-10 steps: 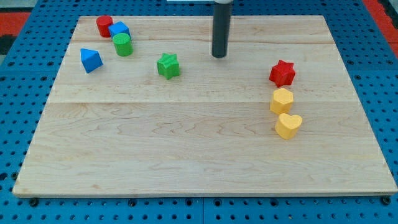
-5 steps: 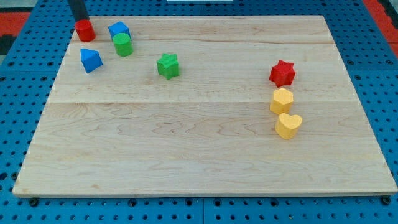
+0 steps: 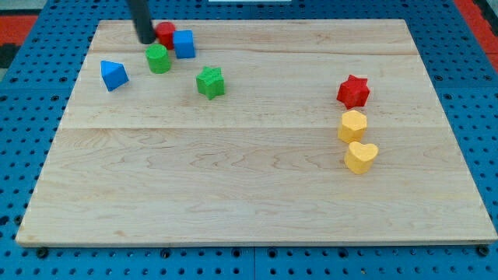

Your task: Push the red circle towards top right

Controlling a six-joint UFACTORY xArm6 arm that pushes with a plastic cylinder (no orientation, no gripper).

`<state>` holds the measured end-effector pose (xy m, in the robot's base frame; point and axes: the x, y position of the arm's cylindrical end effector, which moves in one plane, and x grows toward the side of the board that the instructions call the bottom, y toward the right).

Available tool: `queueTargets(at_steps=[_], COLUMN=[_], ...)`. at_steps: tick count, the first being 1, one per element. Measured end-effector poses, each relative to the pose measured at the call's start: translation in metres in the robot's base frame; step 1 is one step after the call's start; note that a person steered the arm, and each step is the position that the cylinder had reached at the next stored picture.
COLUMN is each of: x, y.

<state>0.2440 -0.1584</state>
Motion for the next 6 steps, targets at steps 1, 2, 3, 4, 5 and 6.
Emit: queueTargets(at_steps=[1,2,3,4,5,6], x=[0.0,-0.007,-0.021,-0.028,-0.019,-0.001], y=[0.003,-0.001,0.017,0.058,0.149,0.226])
